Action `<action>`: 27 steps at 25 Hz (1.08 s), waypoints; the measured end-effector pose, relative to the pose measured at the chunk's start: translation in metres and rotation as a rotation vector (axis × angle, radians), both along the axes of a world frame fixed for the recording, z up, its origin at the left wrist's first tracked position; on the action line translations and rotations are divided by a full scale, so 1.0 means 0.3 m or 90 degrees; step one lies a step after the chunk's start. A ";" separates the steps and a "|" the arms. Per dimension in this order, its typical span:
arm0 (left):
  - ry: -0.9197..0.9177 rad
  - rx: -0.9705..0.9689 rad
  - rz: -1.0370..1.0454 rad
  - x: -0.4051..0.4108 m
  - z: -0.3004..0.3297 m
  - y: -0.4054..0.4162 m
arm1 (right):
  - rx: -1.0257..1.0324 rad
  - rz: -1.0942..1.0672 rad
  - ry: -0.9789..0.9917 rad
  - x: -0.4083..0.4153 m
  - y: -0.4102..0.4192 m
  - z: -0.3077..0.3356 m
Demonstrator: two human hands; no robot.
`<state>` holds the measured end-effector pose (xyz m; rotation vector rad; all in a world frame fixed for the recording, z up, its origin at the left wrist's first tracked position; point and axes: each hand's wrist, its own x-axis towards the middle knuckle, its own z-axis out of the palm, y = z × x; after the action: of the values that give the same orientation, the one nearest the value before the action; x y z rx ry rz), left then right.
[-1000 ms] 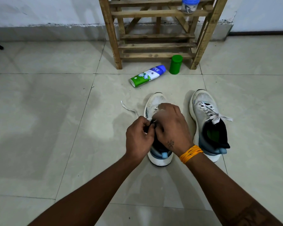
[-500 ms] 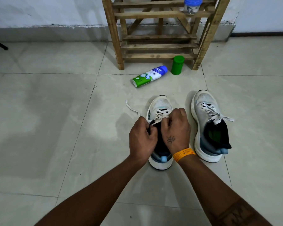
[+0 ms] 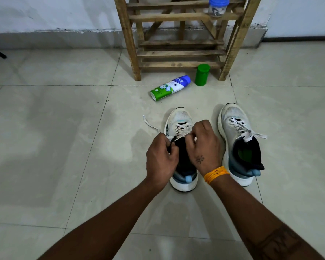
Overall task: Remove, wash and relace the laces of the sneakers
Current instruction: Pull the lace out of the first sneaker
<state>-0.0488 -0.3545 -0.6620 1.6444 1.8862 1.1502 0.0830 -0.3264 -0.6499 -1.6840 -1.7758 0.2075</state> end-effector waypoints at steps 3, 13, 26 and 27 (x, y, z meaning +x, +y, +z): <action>0.001 0.002 -0.010 0.014 0.005 -0.003 | -0.015 -0.060 0.080 -0.023 -0.021 0.006; -0.027 0.026 -0.025 0.000 -0.005 -0.006 | -0.134 0.150 -0.048 0.021 -0.015 -0.005; -0.125 -0.050 0.023 0.022 0.022 0.002 | -0.232 0.123 0.190 -0.014 0.025 0.022; -0.110 -0.048 0.030 0.028 0.021 0.001 | -0.220 0.124 0.200 -0.018 0.023 0.021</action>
<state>-0.0403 -0.3542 -0.6555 1.4190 1.8437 1.1838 0.0777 -0.3195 -0.6436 -1.5942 -1.7294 0.8600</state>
